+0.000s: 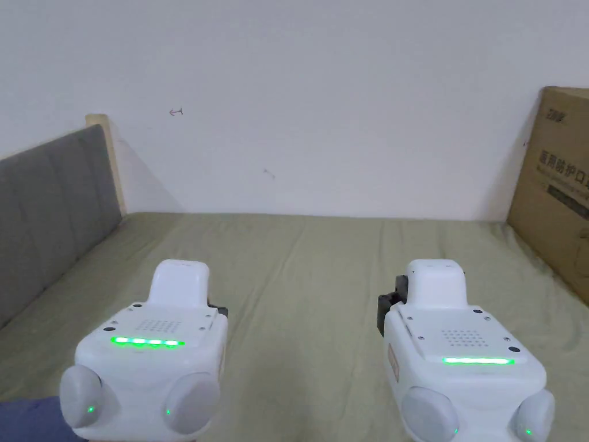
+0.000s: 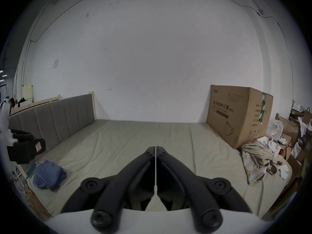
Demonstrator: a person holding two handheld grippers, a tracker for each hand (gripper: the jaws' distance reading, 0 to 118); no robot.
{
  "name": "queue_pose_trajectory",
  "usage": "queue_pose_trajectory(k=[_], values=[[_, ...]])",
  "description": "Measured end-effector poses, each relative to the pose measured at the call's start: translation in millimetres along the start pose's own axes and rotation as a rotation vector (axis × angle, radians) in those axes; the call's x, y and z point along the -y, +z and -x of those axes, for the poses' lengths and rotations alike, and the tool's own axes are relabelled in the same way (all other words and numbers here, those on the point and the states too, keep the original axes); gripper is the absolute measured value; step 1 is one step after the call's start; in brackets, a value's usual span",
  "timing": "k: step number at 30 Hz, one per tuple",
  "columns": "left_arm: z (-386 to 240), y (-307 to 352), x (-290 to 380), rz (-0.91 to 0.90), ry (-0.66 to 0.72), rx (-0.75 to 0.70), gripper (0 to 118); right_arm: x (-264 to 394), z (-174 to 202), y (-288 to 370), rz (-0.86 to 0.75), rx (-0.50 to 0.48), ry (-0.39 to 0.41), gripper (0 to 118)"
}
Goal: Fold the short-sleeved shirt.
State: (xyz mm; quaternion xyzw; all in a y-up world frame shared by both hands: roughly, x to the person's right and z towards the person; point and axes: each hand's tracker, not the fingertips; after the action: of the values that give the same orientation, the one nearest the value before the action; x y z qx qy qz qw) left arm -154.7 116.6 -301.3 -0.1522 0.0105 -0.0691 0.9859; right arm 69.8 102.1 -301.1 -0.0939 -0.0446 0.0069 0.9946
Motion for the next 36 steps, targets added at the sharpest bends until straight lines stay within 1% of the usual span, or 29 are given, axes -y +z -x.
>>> queue_pose_trajectory(k=[2, 6, 9, 11, 15, 18, 19, 20, 21, 24, 25, 26, 27, 28, 29, 33, 36], values=[[-8.1, 8.4, -10.8, -0.059, -0.011, -0.021, 0, -8.2, -6.7, 4.7, -0.026, 0.021, -0.003, 1], [-14.5, 22.0, -26.5, -0.123, 0.03, 0.013, 0, -22.3, -18.0, 13.3, -0.064, 0.025, -0.016, 1], [-19.2, 28.7, -33.1, -0.163, 0.008, -0.01, 0, -30.2, -21.8, 17.6, -0.09, 0.034, -0.012, 1], [-21.9, 32.1, -33.7, -0.171, 0.0, -0.006, 0, -32.2, -22.6, 21.1, -0.113, 0.049, -0.003, 1], [-23.5, 37.3, -26.9, -0.196, 0.011, -0.01, 0, -29.9, -25.7, 25.0, -0.113, 0.044, -0.018, 1], [-22.8, 39.2, -27.9, -0.202, 0.023, -0.012, 1, -27.6, -25.4, 25.1, -0.102, 0.049, -0.007, 1], [-21.5, 40.2, -29.1, -0.211, 0.032, -0.009, 8, -26.7, -25.4, 25.6, -0.103, 0.05, -0.006, 1], [-20.6, 41.2, -29.9, -0.217, 0.039, -0.004, 20, -26.3, -25.5, 25.8, -0.104, 0.05, -0.006, 4], [-19.9, 41.8, -31.6, -0.212, 0.045, 0.0, 43, -26.3, -25.5, 26.0, -0.104, 0.05, -0.008, 11], [-19.2, 37.1, -33.3, -0.165, 0.053, 0.015, 105, -27.0, -25.5, 25.9, -0.099, 0.05, -0.012, 31], [-19.3, 36.3, -32.0, -0.162, 0.054, 0.014, 111, -27.2, -25.7, 25.8, -0.1, 0.049, -0.015, 37], [-18.6, 37.4, -29.7, -0.166, 0.058, 0.016, 111, -26.9, -25.8, 26.0, -0.105, 0.048, -0.018, 47], [-19.0, 38.4, -29.1, -0.169, 0.059, 0.013, 111, -26.4, -26.0, 26.4, -0.111, 0.051, -0.021, 72], [-19.5, 38.5, -29.2, -0.168, 0.057, 0.014, 111, -25.9, -26.9, 26.4, -0.117, 0.055, -0.022, 84], [-19.7, 38.6, -28.9, -0.169, 0.053, 0.018, 112, -25.3, -27.5, 26.6, -0.126, 0.048, -0.028, 90], [-19.1, 36.6, -29.3, -0.145, 0.056, 0.098, 112, -26.3, -29.2, 25.4, -0.125, 0.031, -0.049, 91], [-18.0, 39.4, -29.6, -0.162, 0.111, 0.11, 112, -24.6, -28.1, 24.2, -0.118, 0.026, -0.041, 91]])
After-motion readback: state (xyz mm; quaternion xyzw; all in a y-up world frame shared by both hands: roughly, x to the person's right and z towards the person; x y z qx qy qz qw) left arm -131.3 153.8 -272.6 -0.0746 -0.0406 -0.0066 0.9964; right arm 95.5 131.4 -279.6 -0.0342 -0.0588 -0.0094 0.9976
